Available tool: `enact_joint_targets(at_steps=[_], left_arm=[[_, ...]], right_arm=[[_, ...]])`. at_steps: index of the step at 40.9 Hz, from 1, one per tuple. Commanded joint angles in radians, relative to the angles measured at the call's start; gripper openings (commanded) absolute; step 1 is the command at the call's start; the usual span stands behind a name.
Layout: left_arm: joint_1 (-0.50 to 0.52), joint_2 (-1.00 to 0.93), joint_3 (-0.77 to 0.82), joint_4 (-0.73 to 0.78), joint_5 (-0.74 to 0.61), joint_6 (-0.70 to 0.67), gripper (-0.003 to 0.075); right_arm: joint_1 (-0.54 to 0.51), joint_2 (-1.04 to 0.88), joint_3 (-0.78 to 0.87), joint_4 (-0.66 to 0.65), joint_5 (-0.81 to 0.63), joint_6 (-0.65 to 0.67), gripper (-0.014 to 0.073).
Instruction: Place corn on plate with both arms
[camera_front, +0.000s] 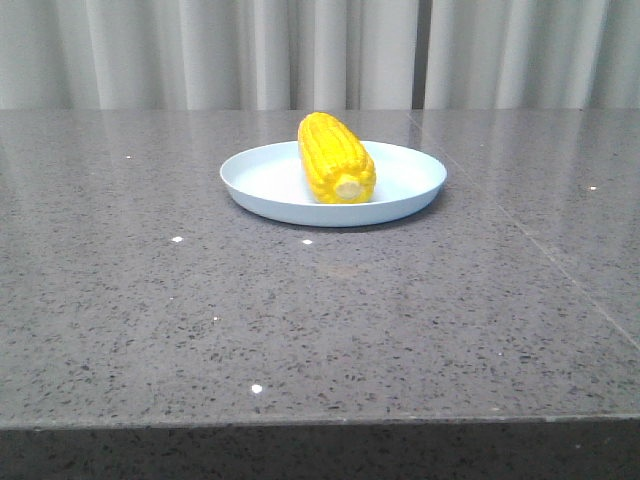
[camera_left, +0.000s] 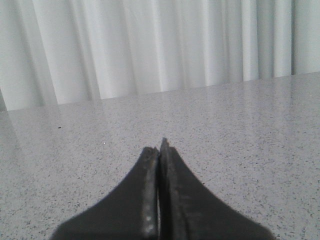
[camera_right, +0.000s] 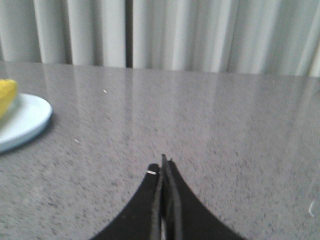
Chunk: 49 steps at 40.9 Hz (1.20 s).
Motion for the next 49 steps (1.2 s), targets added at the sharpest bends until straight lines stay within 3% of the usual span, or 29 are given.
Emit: enact_joint_targets(at_steps=[1,5,49], left_arm=[[-0.009,-0.021,0.004,-0.008,-0.08,-0.008,-0.002],[-0.009,-0.021,0.004,-0.008,-0.08,-0.008,-0.002],[-0.009,-0.021,0.004,-0.008,-0.08,-0.008,-0.002]], right_arm=[[-0.021,-0.018,0.04,-0.013,-0.177,-0.004,-0.0067],[-0.022,-0.02,0.087,0.004,-0.256,-0.003,-0.0067],[-0.022,-0.019,0.084,0.047,-0.211,0.001,-0.0067]])
